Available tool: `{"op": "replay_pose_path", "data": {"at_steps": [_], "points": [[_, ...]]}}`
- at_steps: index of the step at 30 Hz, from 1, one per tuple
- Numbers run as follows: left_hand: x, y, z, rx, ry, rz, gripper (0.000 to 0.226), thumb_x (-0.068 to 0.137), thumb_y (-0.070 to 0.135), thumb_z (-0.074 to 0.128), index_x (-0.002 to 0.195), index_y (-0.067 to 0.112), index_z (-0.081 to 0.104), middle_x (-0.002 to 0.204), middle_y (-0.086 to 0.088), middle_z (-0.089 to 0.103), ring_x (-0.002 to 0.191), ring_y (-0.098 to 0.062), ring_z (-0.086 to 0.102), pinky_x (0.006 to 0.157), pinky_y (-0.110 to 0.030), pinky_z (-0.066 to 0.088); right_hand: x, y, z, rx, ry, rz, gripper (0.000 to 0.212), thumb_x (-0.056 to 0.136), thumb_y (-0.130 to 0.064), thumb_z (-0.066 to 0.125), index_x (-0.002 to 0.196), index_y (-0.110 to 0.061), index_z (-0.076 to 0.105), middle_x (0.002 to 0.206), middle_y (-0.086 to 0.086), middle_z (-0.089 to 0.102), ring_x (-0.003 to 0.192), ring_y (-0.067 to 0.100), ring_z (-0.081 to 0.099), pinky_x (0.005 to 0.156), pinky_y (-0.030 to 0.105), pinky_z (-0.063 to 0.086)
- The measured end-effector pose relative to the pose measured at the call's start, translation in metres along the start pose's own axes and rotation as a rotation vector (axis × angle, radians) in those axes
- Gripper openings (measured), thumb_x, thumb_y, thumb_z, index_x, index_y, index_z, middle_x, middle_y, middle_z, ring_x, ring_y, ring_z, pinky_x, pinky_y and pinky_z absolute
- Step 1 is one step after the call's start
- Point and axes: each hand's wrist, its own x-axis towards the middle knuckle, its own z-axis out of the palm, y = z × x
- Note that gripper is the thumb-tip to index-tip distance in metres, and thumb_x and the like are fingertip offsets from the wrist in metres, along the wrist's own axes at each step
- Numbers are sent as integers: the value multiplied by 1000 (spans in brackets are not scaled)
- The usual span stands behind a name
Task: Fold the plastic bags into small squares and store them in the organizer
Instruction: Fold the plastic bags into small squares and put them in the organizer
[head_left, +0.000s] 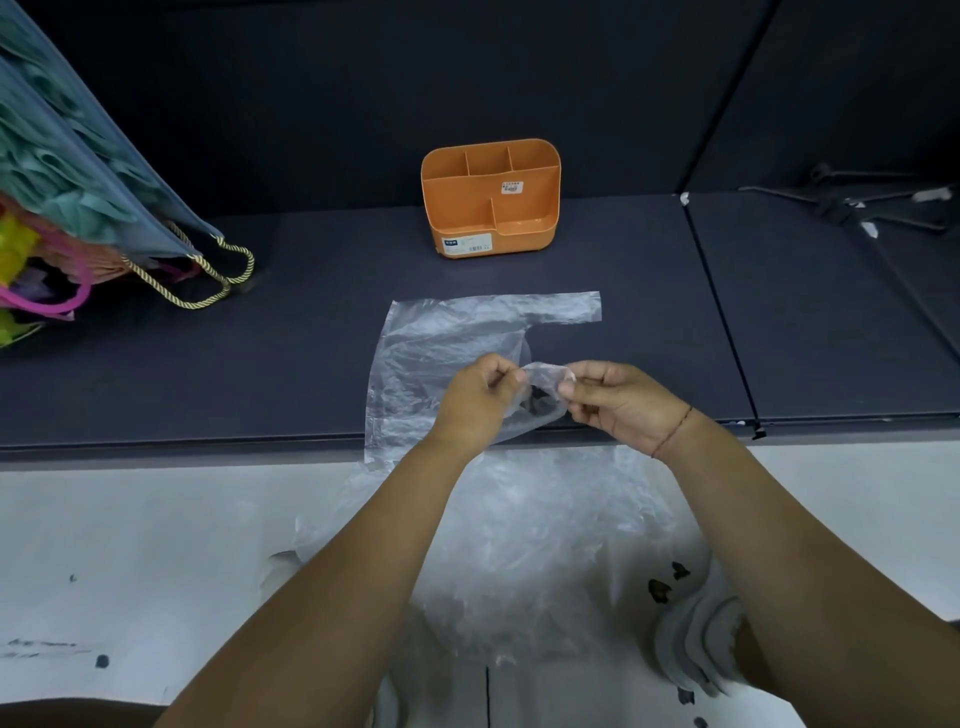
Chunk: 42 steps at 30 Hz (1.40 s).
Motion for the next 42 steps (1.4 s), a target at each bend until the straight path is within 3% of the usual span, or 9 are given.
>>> {"op": "replay_pose_path", "data": {"at_steps": [8, 12, 16, 22, 25, 30, 33, 36, 42], "points": [[1, -3, 1, 130, -20, 114, 9, 95, 22, 63, 87, 19, 64, 93, 7, 65, 89, -4, 59, 84, -23, 46, 10, 0, 15, -63, 586, -194, 29, 90, -8, 65, 71, -13, 43, 64, 9, 62, 53, 13, 65, 54, 21, 54], [0, -33, 4, 344, 46, 58, 46, 99, 42, 51, 139, 20, 49, 146, -2, 45, 138, -20, 37, 116, -43, 27, 11, 4, 10, 393, 474, -111, 9, 97, 0, 47, 98, -3, 56, 89, 15, 65, 81, 23, 67, 72, 28, 59], [-12, -72, -4, 667, 91, -96, 73, 101, 55, 32, 157, 16, 6, 165, -3, -2, 152, -21, -7, 122, -38, -7, 5, 9, -7, 705, 427, -34, 34, 99, -31, 50, 119, -3, 51, 106, 12, 60, 100, 23, 62, 95, 37, 50], [-24, -104, -9, 944, 133, -79, 100, 68, 79, -28, 150, 22, -19, 163, -5, -17, 149, -22, -20, 114, -35, -21, 12, 16, -28, 447, 672, 64, 9, 91, -6, 64, 97, -3, 58, 72, 3, 70, 59, 8, 68, 77, 31, 58], [-21, -108, -14, 1011, 103, -31, 93, 70, 76, -30, 147, 24, -23, 162, -2, -20, 147, -22, -23, 113, -37, -23, 12, 17, -39, 258, 825, 98, 8, 91, -8, 65, 85, -4, 61, 74, 7, 65, 53, 13, 63, 52, 22, 56], [-7, -111, -20, 1089, 3, 71, 92, 68, 78, -31, 146, 27, -28, 157, 5, -31, 145, -18, -30, 111, -40, -27, 1, 29, -48, -476, 1022, 168, 25, 89, -25, 64, 70, -9, 66, 71, 2, 64, 71, 22, 58, 76, 31, 51], [2, -98, -27, 844, 45, 132, 97, 79, 79, -8, 157, 25, 8, 163, 11, 4, 151, -14, 0, 119, -39, -15, 7, 21, -54, -569, 1065, 77, 20, 91, -24, 64, 96, -5, 71, 97, 12, 71, 94, 33, 64, 78, 32, 46], [23, -83, -40, 473, 376, 86, 63, 97, 60, 34, 138, 16, 52, 137, -5, 54, 129, -27, 46, 113, -43, 27, 34, 2, -63, -568, 967, -17, 29, 90, -26, 66, 109, -4, 67, 108, 11, 69, 103, 29, 63, 87, 32, 47], [99, -50, -65, 109, 418, -211, 41, 101, 42, 46, 113, 7, 65, 108, -6, 63, 106, -28, 58, 92, -37, 44, 99, -43, -81, -442, 813, 0, 47, 89, -38, 65, 122, -4, 63, 125, 9, 61, 117, 25, 54, 86, 24, 37]]}}
